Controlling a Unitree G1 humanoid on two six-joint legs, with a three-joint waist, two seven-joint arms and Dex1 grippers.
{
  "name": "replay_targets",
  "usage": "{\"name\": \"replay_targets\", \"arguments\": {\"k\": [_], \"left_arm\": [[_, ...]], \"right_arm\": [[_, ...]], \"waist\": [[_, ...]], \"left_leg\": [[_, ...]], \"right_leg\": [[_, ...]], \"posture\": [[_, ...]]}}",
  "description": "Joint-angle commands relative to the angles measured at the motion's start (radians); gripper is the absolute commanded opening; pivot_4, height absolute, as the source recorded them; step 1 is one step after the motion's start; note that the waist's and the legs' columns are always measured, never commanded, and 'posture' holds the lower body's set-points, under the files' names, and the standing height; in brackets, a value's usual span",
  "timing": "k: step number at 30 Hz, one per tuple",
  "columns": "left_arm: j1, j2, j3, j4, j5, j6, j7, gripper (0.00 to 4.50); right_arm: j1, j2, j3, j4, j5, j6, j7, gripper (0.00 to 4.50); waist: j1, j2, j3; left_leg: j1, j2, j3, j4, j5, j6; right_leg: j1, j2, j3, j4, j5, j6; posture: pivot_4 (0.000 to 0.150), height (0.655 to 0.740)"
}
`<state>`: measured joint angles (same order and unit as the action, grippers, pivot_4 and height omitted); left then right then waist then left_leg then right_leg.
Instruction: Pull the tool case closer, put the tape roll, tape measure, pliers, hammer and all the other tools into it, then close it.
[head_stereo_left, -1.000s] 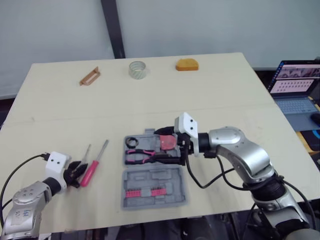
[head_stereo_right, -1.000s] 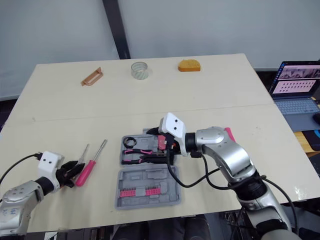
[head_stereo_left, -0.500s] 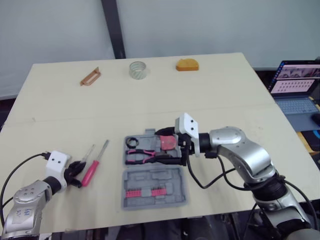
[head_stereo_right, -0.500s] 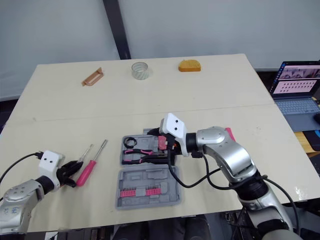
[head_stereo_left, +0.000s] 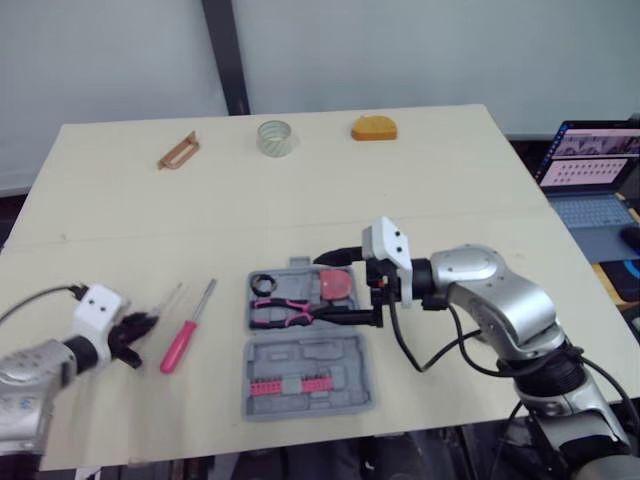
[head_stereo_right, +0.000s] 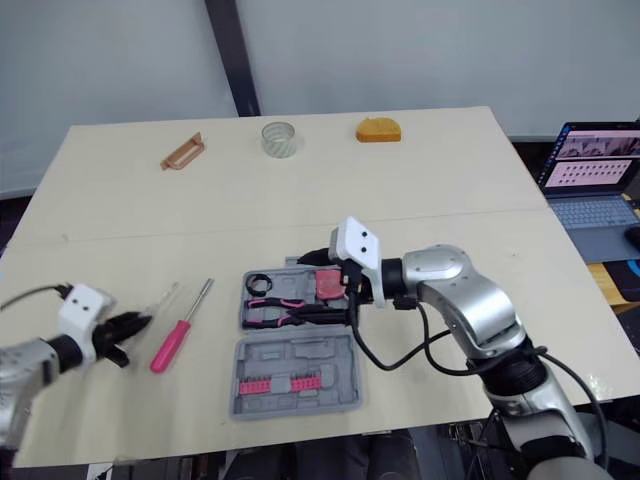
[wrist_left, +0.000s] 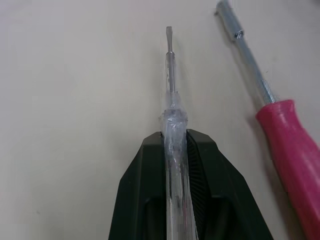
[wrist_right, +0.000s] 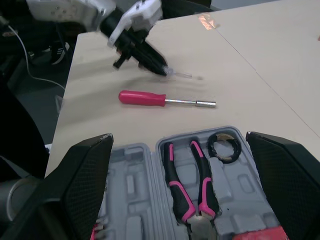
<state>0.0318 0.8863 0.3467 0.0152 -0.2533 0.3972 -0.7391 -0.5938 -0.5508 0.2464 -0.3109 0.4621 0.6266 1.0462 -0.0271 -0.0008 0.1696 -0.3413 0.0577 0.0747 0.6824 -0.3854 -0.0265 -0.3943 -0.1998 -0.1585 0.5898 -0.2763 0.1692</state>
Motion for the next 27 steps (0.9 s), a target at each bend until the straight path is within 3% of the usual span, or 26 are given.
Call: {"name": "replay_targets", "arguments": {"k": [1, 7, 13, 21, 27], "left_arm": [[-0.053, 0.113, 0.000, -0.103, -0.058, 0.031, -0.146, 0.10], [-0.211, 0.227, -0.192, -0.219, -0.079, 0.072, -0.346, 0.10], [-0.396, 0.212, -0.403, -0.265, -0.039, 0.094, -0.466, 0.10], [-0.534, 0.143, -0.621, -0.340, 0.047, 0.206, -0.484, 0.10], [-0.577, 0.132, -0.693, -0.414, 0.089, 0.319, -0.467, 0.10]], "right_arm": [[0.015, -0.045, -0.049, -0.041, 0.033, -0.034, 0.052, 4.50], [0.081, -0.174, -0.102, -0.049, 0.044, -0.074, 0.139, 4.50], [0.148, -0.290, -0.152, -0.061, 0.041, -0.107, 0.199, 4.50], [0.224, -0.348, -0.161, -0.081, 0.001, -0.148, 0.193, 4.50], [0.261, -0.342, -0.155, -0.102, -0.018, -0.135, 0.151, 4.50]], "waist": [[0.000, 0.000, 0.000], [0.002, 0.002, 0.002], [0.001, 0.001, 0.003], [0.003, -0.001, 0.004], [0.005, -0.002, 0.005]], "left_leg": [[0.000, 0.000, 0.000, 0.000, 0.000, 0.000], [-0.001, 0.000, 0.000, -0.001, 0.000, 0.000], [-0.001, 0.000, 0.001, 0.000, 0.000, 0.000], [-0.003, 0.000, 0.001, 0.001, 0.000, 0.000], [-0.003, 0.000, 0.001, 0.002, 0.000, 0.000]], "right_leg": [[0.000, 0.000, 0.000, 0.000, 0.000, 0.000], [-0.001, 0.000, 0.000, -0.001, 0.000, 0.000], [-0.001, 0.001, 0.000, 0.000, 0.000, 0.000], [-0.001, 0.001, 0.000, -0.001, 0.000, 0.000], [-0.001, 0.001, 0.000, 0.000, 0.000, 0.000]], "posture": [[0.150, 0.7400], [0.150, 0.7400], [0.150, 0.7400], [0.150, 0.7400], [0.150, 0.7400]]}}
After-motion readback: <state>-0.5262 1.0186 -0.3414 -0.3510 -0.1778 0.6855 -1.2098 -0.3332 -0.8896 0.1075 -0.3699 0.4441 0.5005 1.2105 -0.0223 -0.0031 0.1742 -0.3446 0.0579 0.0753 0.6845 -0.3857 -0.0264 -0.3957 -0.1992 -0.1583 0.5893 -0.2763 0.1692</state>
